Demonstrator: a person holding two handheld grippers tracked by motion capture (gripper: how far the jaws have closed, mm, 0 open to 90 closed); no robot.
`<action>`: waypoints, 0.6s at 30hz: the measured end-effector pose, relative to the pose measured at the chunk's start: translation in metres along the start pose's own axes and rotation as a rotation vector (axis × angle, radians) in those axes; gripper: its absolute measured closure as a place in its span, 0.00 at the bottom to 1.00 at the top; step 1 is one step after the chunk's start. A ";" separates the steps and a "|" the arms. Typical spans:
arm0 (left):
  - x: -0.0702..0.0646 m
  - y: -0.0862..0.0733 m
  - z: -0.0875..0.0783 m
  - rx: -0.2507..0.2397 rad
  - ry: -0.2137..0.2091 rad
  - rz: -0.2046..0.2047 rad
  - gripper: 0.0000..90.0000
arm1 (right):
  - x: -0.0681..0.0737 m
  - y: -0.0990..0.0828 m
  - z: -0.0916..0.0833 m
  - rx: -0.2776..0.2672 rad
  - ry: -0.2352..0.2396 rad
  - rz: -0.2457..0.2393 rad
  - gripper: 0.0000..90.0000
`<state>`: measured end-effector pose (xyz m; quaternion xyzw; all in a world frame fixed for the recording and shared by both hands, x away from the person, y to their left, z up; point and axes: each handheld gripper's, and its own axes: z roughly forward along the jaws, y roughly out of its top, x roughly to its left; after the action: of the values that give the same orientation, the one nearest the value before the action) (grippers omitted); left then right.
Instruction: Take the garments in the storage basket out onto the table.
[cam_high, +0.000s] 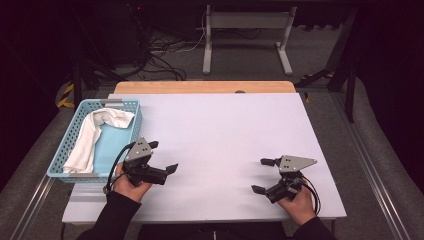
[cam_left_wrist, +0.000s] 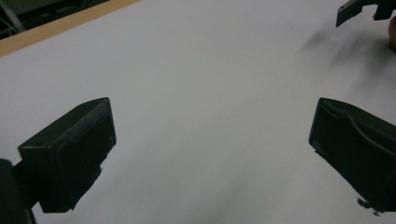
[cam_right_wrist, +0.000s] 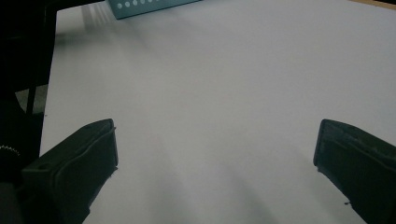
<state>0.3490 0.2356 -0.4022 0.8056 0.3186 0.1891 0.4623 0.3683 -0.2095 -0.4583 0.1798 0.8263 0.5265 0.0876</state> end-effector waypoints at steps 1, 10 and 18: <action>0.001 0.001 -0.001 -0.001 0.005 0.006 0.02 | 0.000 0.000 0.000 0.001 0.000 0.000 0.00; 0.015 0.010 -0.012 0.052 0.034 0.024 0.02 | 0.000 0.000 0.001 0.008 0.003 0.000 0.01; 0.033 0.019 -0.020 0.080 0.052 0.005 0.02 | 0.000 0.000 0.001 0.010 0.004 0.000 0.01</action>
<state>0.3672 0.2635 -0.3760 0.8191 0.3357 0.1983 0.4208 0.3686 -0.2084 -0.4591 0.1794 0.8292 0.5226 0.0851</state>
